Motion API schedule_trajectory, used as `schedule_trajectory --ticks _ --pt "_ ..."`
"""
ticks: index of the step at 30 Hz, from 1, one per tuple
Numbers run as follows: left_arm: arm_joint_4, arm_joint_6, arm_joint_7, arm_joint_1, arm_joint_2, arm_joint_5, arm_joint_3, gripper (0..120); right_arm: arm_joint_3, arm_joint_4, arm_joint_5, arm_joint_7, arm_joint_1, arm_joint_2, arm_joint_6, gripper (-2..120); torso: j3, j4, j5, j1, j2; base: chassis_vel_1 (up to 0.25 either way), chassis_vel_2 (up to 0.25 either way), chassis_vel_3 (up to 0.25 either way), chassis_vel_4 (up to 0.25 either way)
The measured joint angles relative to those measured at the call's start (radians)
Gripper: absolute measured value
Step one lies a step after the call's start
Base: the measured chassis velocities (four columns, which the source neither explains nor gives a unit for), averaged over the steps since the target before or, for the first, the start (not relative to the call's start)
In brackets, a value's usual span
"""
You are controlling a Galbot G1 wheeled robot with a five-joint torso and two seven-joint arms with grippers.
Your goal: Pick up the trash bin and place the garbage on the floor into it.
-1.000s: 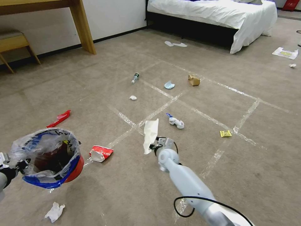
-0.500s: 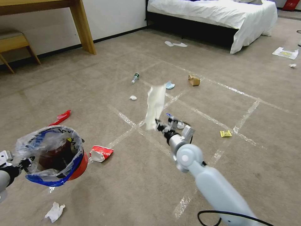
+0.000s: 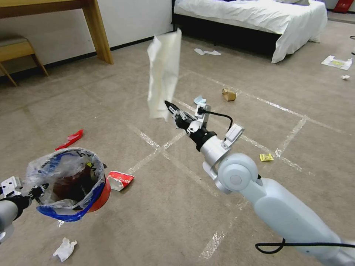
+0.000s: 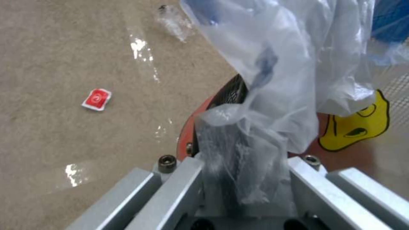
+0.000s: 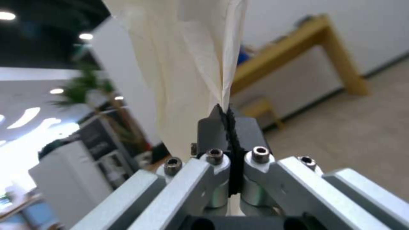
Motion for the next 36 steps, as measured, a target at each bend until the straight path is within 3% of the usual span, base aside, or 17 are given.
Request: schedule_trajectory --ticks 4,7,19,36 --pt "-0.005 0.0 -0.008 -0.002 0.011 -0.011 0.007 0 -0.069 -0.021 0.004 -0.041 0.064 0.023 0.035 0 0.0 0.0 0.0 0.0 0.0 0.0 0.0 0.0 0.0" --pt "-0.01 0.0 -0.012 -0.002 0.023 -0.019 0.016 0 -0.175 -0.062 0.0 -0.092 0.157 0.082 0.068 0 0.0 0.0 -0.0003 0.0 0.0 0.0 0.0 0.0 0.0" --pt "-0.026 0.0 -0.012 0.003 0.038 -0.032 0.016 0 -0.411 -0.162 -0.05 -0.124 0.28 0.241 0.103 0 0.0 0.0001 -0.0004 0.0 0.0 0.0 0.0 0.0 0.0" --pt "-0.055 0.0 -0.01 0.009 0.042 -0.052 -0.008 0 -0.624 -0.291 -0.109 -0.126 0.358 0.319 0.127 0 0.0 0.0 -0.0002 0.0 0.0 0.0 0.0 0.0 0.0"
